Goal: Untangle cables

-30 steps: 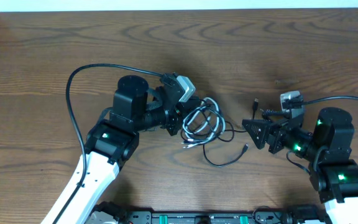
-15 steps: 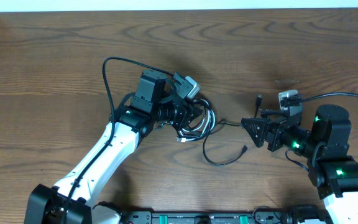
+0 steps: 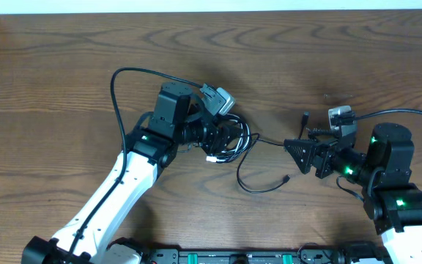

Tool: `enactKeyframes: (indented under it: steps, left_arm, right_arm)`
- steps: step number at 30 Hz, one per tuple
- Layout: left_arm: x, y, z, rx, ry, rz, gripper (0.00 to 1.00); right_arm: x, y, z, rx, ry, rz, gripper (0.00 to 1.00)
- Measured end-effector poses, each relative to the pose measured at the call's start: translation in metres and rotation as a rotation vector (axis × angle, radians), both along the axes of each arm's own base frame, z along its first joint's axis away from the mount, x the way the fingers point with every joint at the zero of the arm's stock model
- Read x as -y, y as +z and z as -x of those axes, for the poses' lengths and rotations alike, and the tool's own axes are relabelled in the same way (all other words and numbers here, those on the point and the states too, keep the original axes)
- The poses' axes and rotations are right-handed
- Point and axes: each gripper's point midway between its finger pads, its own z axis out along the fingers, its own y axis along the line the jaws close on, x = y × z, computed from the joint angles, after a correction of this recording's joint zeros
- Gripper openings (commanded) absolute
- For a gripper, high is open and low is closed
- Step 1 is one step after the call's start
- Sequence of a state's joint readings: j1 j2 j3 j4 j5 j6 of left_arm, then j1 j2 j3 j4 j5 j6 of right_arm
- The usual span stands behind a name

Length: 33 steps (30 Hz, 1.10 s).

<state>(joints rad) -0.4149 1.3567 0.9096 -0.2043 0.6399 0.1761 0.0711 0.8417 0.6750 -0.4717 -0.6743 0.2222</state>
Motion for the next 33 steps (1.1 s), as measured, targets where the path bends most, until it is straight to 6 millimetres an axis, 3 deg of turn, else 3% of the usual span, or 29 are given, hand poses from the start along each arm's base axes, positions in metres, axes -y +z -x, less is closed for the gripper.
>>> enactKeyframes:
  steps: [12,19,27,33]
  left_arm:
    - [-0.033,-0.033,-0.002,-0.068,0.140,-0.190,0.65]
    - [-0.043,-0.048,0.013,-0.139,0.138,-0.254,0.65]
    - [-0.050,-0.064,0.048,-0.189,-0.026,-0.343,0.67]
    - [-0.048,-0.066,0.053,-0.106,-0.146,-0.385,0.73]
  right_arm:
    - [-0.005,-0.054,-0.003,-0.259,0.015,-0.013,0.82]
    - [-0.014,-0.080,-0.015,-0.338,0.047,-0.030,0.81]
    - [-0.017,-0.074,-0.037,-0.255,0.050,-0.051,0.87]
    - [-0.018,-0.072,-0.040,-0.240,0.047,-0.055,0.88]
